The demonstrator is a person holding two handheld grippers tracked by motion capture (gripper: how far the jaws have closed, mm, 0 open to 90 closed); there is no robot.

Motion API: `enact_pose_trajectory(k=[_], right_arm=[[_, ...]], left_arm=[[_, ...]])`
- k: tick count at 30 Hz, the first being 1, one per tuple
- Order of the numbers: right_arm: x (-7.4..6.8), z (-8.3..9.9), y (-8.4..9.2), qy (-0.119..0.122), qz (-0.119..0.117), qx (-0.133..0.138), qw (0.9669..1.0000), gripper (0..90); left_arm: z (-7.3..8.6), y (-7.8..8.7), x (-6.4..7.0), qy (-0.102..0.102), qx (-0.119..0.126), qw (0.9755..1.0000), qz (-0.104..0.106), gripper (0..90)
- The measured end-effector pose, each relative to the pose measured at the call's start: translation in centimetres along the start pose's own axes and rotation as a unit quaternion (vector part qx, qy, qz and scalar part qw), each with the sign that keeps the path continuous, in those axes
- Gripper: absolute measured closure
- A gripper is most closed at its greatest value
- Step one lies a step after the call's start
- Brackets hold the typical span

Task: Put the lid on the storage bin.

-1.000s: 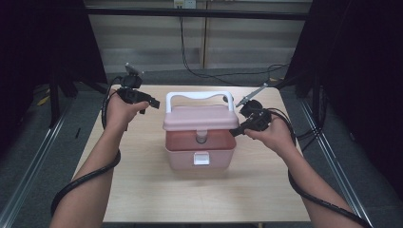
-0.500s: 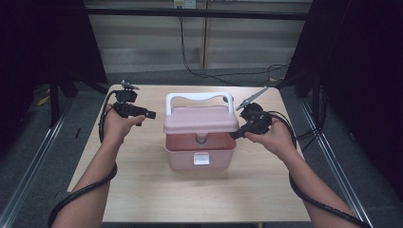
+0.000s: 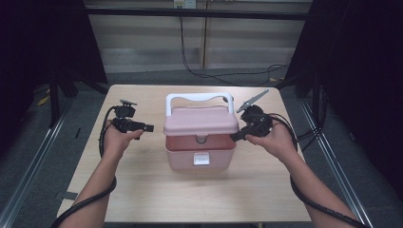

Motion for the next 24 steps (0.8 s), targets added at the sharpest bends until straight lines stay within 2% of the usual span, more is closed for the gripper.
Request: enact_pose_trajectory(k=[10,14,24], right_arm=[[-0.2,0.8,0.3,-0.002,-0.001,0.005,1.0000,89.1],[-0.2,1.6,0.2,-0.002,0.000,-0.001,1.0000,88.6],[-0.3,2.3,0.0,-0.007,-0.006,0.001,1.0000,87.9]], left_arm=[[2.3,-0.3,-0.6,0.001,-0.007,1.0000,-0.001,25.0],[3.1,-0.5,-0.7,0.002,-0.007,1.0000,0.000,24.4],[4.0,-0.8,-0.7,0.000,-0.003,1.0000,-0.002,23.3]])
Point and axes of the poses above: each handheld gripper's, and its own axes: y roughly backward along the jaws, z roughly out of its underside, x roughly to its right, the point moved 7 cm from there along -y, roughly forward along the jaws, and after that the axes turned 14 degrees about x, right-handed, at the moved point
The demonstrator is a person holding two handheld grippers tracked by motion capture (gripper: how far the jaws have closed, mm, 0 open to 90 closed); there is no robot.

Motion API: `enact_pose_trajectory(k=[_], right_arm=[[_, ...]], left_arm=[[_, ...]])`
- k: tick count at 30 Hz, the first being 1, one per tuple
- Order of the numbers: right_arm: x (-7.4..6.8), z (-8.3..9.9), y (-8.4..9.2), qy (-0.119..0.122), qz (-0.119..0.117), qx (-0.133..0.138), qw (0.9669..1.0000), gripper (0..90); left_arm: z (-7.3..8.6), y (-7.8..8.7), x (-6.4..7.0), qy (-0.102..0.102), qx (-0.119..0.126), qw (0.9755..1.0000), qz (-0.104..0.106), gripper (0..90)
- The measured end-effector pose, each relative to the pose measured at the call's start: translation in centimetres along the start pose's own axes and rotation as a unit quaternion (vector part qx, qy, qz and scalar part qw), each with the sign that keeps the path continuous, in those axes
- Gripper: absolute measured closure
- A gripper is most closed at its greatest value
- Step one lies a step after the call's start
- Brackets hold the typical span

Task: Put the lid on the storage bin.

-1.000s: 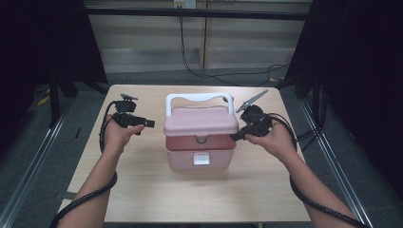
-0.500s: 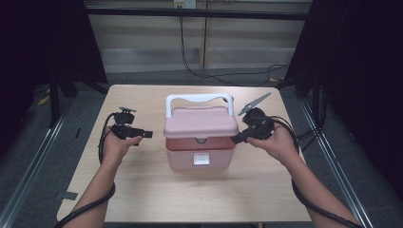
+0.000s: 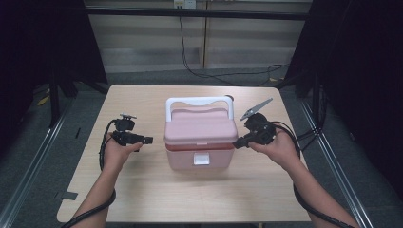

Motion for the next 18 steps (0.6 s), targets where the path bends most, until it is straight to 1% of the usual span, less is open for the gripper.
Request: enact_pose_trajectory(k=[2,3,8,14,18], right_arm=[[0.0,0.1,0.0,-0.001,-0.001,-0.002,1.0000,87.2],[0.0,0.2,0.1,0.001,0.002,-0.003,1.0000,86.5],[0.1,0.8,0.2,0.002,0.006,-0.006,1.0000,86.9],[0.2,1.0,0.3,0.001,0.005,-0.005,1.0000,86.7],[0.2,1.1,0.3,-0.002,0.006,-0.001,1.0000,85.3]], left_arm=[[0.1,0.1,0.0,-0.003,-0.004,1.0000,0.001,23.3],[0.2,0.0,-0.1,-0.005,-0.004,1.0000,0.001,23.2],[0.8,0.0,-0.3,-0.001,-0.005,1.0000,-0.002,22.9],[1.0,0.0,-0.4,-0.004,-0.001,1.0000,-0.003,22.5],[1.1,0.2,-0.5,-0.001,0.001,1.0000,-0.005,22.2]])
Point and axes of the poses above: each handheld gripper's, and its own axes: y roughly backward along the jaws, z roughly out of its underside, x roughly to its right, the point moved 7 cm from there along -y, roughly forward along the jaws, and after that the axes turned 14 degrees about x, right-handed, at the moved point
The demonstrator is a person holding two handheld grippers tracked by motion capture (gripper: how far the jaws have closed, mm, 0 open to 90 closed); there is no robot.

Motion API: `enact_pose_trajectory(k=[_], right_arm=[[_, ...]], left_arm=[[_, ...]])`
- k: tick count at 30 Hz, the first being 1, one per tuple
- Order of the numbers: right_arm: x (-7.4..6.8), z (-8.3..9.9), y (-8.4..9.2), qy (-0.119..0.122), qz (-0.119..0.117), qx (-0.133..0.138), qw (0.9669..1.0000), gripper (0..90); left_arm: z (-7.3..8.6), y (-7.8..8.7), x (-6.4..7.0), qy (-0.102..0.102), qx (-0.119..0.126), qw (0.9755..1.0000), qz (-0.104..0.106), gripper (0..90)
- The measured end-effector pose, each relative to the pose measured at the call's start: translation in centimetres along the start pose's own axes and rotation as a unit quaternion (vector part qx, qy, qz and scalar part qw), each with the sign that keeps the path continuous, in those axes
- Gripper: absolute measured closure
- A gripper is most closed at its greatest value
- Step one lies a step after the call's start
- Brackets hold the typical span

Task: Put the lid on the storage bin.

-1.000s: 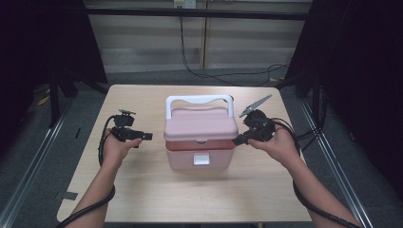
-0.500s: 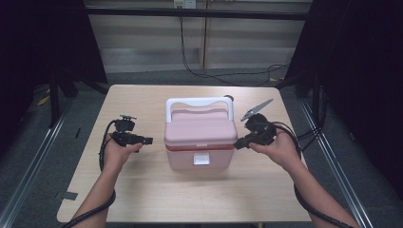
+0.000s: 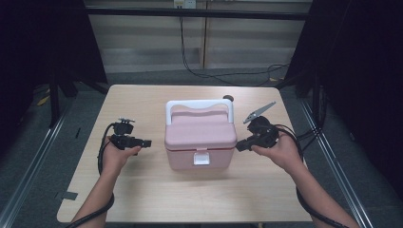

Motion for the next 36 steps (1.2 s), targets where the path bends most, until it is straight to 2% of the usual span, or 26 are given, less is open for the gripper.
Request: enact_pose_trajectory(k=[8,13,14,17,18,21,22,25,27,29,32,34,36], right_arm=[[0.2,0.6,0.1,-0.001,0.004,-0.002,1.0000,83.6],[0.2,1.1,-0.3,-0.003,0.002,-0.001,1.0000,78.9],[0.2,1.3,-0.5,0.001,0.007,-0.004,1.0000,74.4],[0.2,1.6,-0.7,0.002,0.007,-0.005,1.0000,70.4],[0.2,1.8,-0.8,0.003,0.012,-0.001,0.9999,63.7],[0.3,2.0,-0.8,0.000,0.017,0.003,0.9999,59.9],[0.3,2.4,-0.9,0.002,0.022,0.001,0.9998,55.0],[0.4,2.6,-0.9,0.003,0.023,0.006,0.9997,52.6],[0.5,3.1,-0.9,0.006,0.027,0.011,0.9996,44.9],[0.5,3.3,-1.0,0.004,0.027,0.011,0.9996,43.9],[0.6,4.2,-1.3,0.004,0.031,0.011,0.9995,35.4],[0.6,4.6,-1.4,0.005,0.033,0.013,0.9994,32.9],[0.7,5.0,-1.6,0.002,0.033,0.015,0.9993,31.3]], left_arm=[[0.4,0.3,-0.1,-0.001,0.000,1.0000,-0.001,22.0],[0.6,0.6,-0.3,-0.007,-0.002,1.0000,-0.001,21.5],[0.7,0.7,-0.3,-0.005,-0.002,1.0000,-0.001,21.5],[0.8,0.9,-0.4,-0.006,0.000,1.0000,-0.002,21.4],[0.7,1.0,-0.5,-0.007,0.002,1.0000,-0.004,21.4],[0.9,1.2,-0.6,-0.004,0.004,1.0000,-0.004,21.4],[1.0,1.4,-0.6,-0.006,0.002,1.0000,-0.002,21.4],[1.1,1.5,-0.7,-0.005,0.003,1.0000,-0.001,21.4],[1.2,1.7,-0.9,-0.006,0.003,1.0000,-0.003,21.4],[1.3,1.7,-0.9,-0.007,0.003,1.0000,-0.003,21.4],[1.6,2.0,-1.1,-0.008,0.003,1.0000,-0.003,21.4],[1.8,2.1,-1.3,-0.014,0.000,0.9999,-0.004,21.4],[1.8,2.1,-1.3,-0.008,0.004,0.9999,-0.005,21.4]])
Point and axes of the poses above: each handheld gripper's, and its own axes: y roughly backward along the jaws, z roughly out of its underside, x roughly to its right, the point moved 7 cm from there along -y, roughly forward along the jaws, and after that the axes turned 14 degrees about x, right-handed, at the moved point
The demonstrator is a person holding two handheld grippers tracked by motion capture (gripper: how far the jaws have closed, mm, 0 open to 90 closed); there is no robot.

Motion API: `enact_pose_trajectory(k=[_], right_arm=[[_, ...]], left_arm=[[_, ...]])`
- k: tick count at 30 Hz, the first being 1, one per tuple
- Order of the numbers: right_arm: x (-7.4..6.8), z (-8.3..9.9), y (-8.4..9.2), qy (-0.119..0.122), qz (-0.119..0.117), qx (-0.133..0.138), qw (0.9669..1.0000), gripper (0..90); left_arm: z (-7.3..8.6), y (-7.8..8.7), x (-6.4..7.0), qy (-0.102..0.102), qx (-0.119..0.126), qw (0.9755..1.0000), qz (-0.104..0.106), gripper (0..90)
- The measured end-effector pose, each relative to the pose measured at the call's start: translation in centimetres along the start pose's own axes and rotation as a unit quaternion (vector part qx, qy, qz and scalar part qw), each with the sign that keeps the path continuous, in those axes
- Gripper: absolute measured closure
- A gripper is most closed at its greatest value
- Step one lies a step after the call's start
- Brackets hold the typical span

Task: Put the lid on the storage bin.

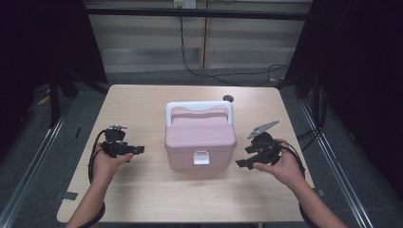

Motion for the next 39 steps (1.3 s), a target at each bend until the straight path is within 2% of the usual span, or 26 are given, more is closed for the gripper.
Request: enact_pose_trajectory(k=[15,19,20,28,39], right_arm=[[0.8,2.1,0.1,0.001,0.003,0.016,0.9999,26.1],[1.0,3.2,0.2,-0.011,0.004,0.017,0.9998,25.3],[1.2,3.5,0.1,-0.005,0.003,0.017,0.9998,25.1],[2.0,5.5,0.2,-0.017,0.013,0.020,0.9996,23.6],[2.6,7.5,0.3,-0.016,0.020,0.021,0.9995,23.0]], left_arm=[[0.8,0.6,-0.6,-0.002,0.002,1.0000,0.004,20.1],[1.1,0.8,-0.7,-0.003,0.003,1.0000,0.004,20.0],[1.1,0.8,-0.7,-0.002,0.002,1.0000,0.006,20.0],[1.7,1.1,-1.0,-0.014,0.002,0.9999,0.008,19.6],[2.5,1.3,-1.3,-0.015,0.002,0.9999,0.007,19.5]])
Point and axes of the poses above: each handheld gripper's, and its own axes: y roughly backward along the jaws, z roughly out of its underside, x roughly to its right, the point moved 7 cm from there along -y, roughly forward along the jaws, and after that the axes turned 14 degrees about x, right-handed, at the moved point
